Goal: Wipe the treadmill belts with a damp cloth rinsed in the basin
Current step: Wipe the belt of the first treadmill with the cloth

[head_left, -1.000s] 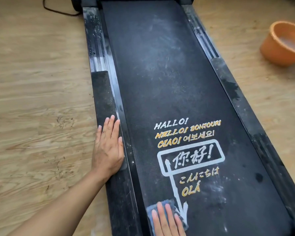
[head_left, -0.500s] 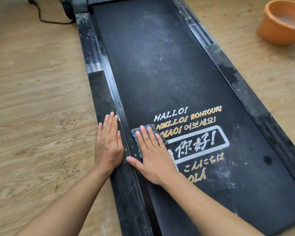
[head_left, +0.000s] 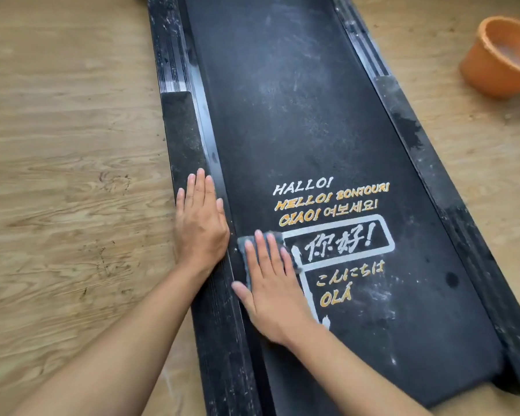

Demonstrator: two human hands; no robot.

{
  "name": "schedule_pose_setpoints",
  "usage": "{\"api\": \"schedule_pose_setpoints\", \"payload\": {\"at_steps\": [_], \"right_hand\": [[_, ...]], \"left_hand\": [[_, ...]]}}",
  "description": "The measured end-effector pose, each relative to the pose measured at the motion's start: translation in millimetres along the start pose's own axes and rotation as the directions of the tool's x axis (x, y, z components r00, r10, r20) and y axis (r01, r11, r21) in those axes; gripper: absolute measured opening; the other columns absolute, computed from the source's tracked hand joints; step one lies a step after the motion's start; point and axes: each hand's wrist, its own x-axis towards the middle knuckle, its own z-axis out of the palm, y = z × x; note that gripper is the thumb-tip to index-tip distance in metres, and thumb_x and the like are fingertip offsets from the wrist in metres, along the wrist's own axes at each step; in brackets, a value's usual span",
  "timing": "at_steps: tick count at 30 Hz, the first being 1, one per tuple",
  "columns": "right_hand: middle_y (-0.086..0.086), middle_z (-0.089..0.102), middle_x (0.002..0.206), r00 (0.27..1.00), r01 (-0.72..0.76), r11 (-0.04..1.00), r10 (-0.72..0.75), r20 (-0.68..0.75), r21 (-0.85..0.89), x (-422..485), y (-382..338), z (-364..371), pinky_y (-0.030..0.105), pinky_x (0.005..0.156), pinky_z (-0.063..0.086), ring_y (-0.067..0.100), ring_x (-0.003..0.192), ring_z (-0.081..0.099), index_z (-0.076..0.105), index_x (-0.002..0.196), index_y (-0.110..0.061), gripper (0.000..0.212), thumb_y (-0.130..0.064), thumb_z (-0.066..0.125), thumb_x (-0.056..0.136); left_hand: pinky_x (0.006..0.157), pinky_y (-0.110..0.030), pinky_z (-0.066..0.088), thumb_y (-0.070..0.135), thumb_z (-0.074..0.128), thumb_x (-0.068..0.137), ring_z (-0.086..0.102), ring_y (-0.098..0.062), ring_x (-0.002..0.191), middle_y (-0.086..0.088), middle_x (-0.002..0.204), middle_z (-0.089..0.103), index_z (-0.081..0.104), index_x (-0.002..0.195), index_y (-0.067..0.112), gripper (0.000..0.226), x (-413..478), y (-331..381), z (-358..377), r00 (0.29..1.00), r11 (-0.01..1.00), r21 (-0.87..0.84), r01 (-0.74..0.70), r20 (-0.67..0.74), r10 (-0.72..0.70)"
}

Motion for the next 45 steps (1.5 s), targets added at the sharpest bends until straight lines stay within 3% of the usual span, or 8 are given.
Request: {"api": "schedule_pose_setpoints", "payload": {"at_steps": [7,14,19,24,29,36,40,45], "right_hand": [[0.006,-0.016,0.174,0.991,0.069,0.997,-0.066,0.120,-0.018,49,6,-19,0.045,0.130,-0.002,0.022,0.160,-0.020,-0.001,0.168,-0.014,0.080,-0.063,0.009,0.105],[0.012,0.036,0.165,0.969,0.042,0.971,0.018,0.246,-0.237,-190,41,21,0.043,0.117,0.031,0.034,0.155,0.031,0.049,0.146,-0.011,0.044,-0.020,0.028,0.110],[0.013,0.004,0.175,0.991,-0.068,0.998,0.068,0.114,0.002,-81,35,-8,0.049,0.127,0.008,0.030,0.162,-0.001,0.013,0.167,-0.007,0.100,-0.080,0.022,0.099],[0.004,-0.019,0.174,0.964,-0.249,0.967,0.243,0.109,0.051,94,52,-36,0.049,0.130,-0.005,0.022,0.159,-0.024,-0.008,0.167,-0.016,0.106,-0.086,0.017,0.092],[0.003,-0.023,0.173,0.986,-0.135,0.991,0.135,0.102,-0.004,5,55,-33,0.046,0.130,-0.004,0.020,0.158,-0.026,-0.010,0.166,-0.015,0.105,-0.084,0.024,0.095],[0.018,0.036,0.166,0.954,-0.110,0.961,0.173,0.244,-0.252,-218,68,13,0.043,0.116,0.030,0.035,0.153,0.035,0.050,0.145,-0.005,0.049,-0.030,0.028,0.108],[0.015,0.012,0.174,0.988,-0.023,0.998,0.032,0.151,-0.056,-136,71,-12,0.048,0.125,0.012,0.032,0.162,0.007,0.019,0.166,-0.006,0.099,-0.079,0.031,0.099],[0.004,-0.015,0.175,0.978,-0.189,0.981,0.185,0.096,0.034,62,75,-36,0.047,0.130,-0.005,0.021,0.160,-0.020,-0.005,0.168,-0.017,0.107,-0.087,0.016,0.089]], "left_hand": [[0.132,-0.040,0.013,0.030,0.028,0.111,0.025,-0.021,0.160,-0.008,0.169,0.034,0.045,0.156,0.004,0.055,3,-1,-8,0.999,0.992,-0.122,0.031,-0.009,-0.032],[0.132,-0.044,0.014,0.027,0.030,0.111,0.023,-0.024,0.160,-0.011,0.171,0.031,0.042,0.157,0.002,0.054,-3,3,-7,1.000,0.999,-0.039,0.007,-0.003,-0.007],[0.132,-0.046,0.015,0.029,0.030,0.109,0.023,-0.026,0.160,-0.013,0.171,0.030,0.041,0.157,0.001,0.057,-2,6,-8,1.000,1.000,-0.003,0.006,0.004,-0.006],[0.132,-0.047,0.015,0.028,0.034,0.105,0.022,-0.028,0.160,-0.014,0.171,0.028,0.039,0.158,0.000,0.060,-2,5,-9,1.000,0.999,0.038,-0.017,0.017,0.016],[0.132,-0.047,0.013,0.021,0.041,0.105,0.018,-0.027,0.161,-0.012,0.172,0.025,0.033,0.161,0.001,0.059,-2,6,-10,1.000,0.999,0.052,-0.013,0.029,0.012],[0.133,-0.045,0.010,0.027,0.043,0.101,0.016,-0.027,0.162,-0.013,0.174,0.021,0.031,0.161,0.001,0.067,-2,9,-10,0.999,0.997,0.080,-0.006,0.051,0.002],[0.132,-0.046,0.011,0.029,0.036,0.099,0.016,-0.027,0.162,-0.013,0.174,0.020,0.031,0.161,0.001,0.069,-2,10,-11,0.998,0.997,0.082,-0.011,0.059,0.006],[0.132,-0.045,0.010,0.022,0.048,0.101,0.015,-0.027,0.162,-0.013,0.174,0.021,0.031,0.162,0.002,0.066,-1,9,-12,0.998,0.997,0.081,-0.009,0.061,0.004]]}}
